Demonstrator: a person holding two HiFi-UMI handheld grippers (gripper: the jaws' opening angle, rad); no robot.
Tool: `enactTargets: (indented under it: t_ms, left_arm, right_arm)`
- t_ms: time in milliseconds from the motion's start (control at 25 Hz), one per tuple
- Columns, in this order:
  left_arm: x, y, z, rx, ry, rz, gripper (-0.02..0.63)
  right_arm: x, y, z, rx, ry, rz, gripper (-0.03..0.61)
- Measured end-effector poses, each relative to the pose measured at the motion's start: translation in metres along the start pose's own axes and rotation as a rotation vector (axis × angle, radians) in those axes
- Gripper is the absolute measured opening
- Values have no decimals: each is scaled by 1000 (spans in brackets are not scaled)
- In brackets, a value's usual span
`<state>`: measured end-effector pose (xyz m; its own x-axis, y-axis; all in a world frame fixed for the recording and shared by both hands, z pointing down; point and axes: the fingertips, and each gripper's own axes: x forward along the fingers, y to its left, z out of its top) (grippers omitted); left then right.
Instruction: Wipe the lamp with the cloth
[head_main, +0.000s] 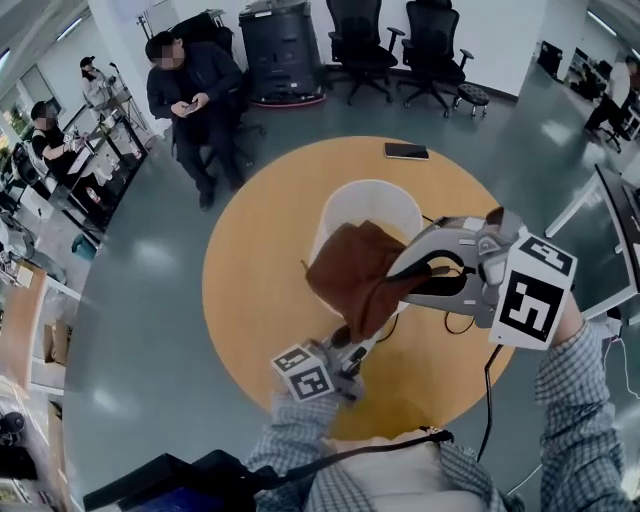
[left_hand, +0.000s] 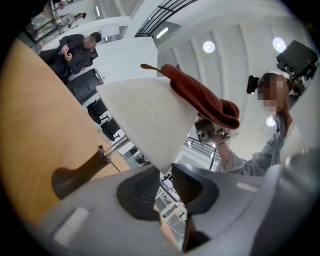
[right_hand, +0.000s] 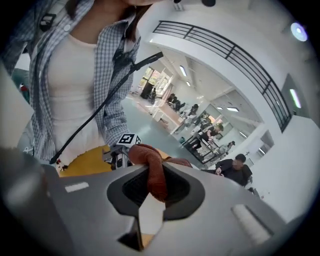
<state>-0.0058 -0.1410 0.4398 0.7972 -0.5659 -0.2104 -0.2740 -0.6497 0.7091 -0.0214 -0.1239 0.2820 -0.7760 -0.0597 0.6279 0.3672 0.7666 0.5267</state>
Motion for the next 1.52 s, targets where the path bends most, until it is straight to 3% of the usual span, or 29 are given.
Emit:
enactTargets:
  t_ms: [280, 640, 760, 1040, 1160, 1280, 1440, 1520]
  left_arm:
    - [7, -4, -5, 9, 12, -4, 71]
    - [6, -8, -3, 42, 62, 13, 74]
    - [6, -9, -3, 53, 71, 24, 75]
    - [4, -9, -9, 71, 83, 41, 83]
    - [4, -19, -11, 76, 105, 11, 156]
    - [-4, -24, -16, 110, 153, 7, 215]
    - [-35, -14, -12, 175, 192, 93, 219]
    - [-59, -8, 6, 258, 209, 154, 219]
  right_arm:
    - [-41, 41, -59, 324, -44, -221, 43]
    - [-26, 112, -156, 1085, -277, -531, 41]
    - [2, 135, -180, 1268, -290, -573, 41]
    - [66, 161, -216, 1485, -237, -581, 41]
    - [81, 160, -216, 1555, -258, -574, 41]
    - [89, 162, -210, 1556, -267, -539, 41]
    - [91, 164, -211, 1561, -272, -523, 41]
    - [93, 164, -209, 1563, -271, -516, 41]
